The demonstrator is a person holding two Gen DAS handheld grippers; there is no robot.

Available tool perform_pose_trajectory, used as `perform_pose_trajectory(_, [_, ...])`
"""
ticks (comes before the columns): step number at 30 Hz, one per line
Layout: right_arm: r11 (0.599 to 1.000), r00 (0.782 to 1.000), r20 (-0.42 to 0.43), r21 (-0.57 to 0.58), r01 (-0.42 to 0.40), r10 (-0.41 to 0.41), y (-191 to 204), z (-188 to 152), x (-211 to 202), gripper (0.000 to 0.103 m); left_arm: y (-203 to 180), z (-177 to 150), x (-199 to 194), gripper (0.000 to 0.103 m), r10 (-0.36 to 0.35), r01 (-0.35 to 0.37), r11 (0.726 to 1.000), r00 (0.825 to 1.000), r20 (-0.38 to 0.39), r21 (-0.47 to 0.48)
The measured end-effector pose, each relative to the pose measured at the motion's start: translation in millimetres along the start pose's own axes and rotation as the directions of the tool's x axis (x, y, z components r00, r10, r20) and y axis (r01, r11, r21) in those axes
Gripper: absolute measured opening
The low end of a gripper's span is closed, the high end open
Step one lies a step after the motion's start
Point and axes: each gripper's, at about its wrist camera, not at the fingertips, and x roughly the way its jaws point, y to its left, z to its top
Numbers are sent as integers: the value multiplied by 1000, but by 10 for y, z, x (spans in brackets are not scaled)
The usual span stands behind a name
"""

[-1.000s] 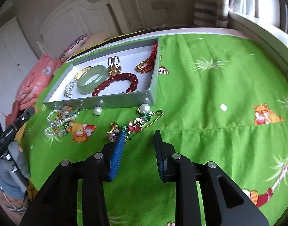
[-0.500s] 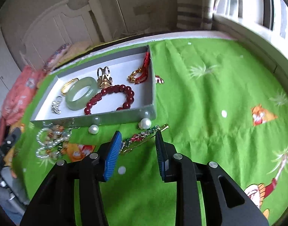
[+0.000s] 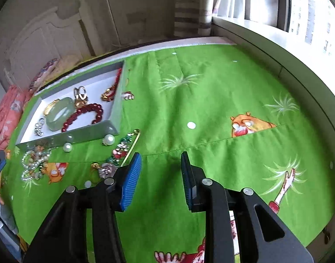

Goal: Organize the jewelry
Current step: 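Grasp the green flower brooch with the right tool while the left tool grasps a gold ring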

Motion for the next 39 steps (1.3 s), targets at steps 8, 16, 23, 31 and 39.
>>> perform_pose_trajectory(8, [998,1000,-14,-53,-21,21,329,54,147,23,13,6,-5,101,-3,3,1000,1000,-4,-1])
perform_pose_trajectory(16, [996,1000,3,-87,-18,18,518,125,141,23,-2,12,6,101,-4,4,1000,1000,-8,-3])
perform_pose_trajectory(23, [990,999,-29,-139,8,-12,686,142,268,23,3,13,8,101,-4,4,1000,1000,-8,-4])
perform_pose_trajectory(31, [982,998,-51,-186,11,-21,349,71,205,22,-2,3,21,101,-10,10,1000,1000,-9,-8])
perform_pose_trajectory(39, [959,1000,-26,-285,1,-9,371,-16,169,22,-35,-10,25,101,2,-2,1000,1000,-13,-2])
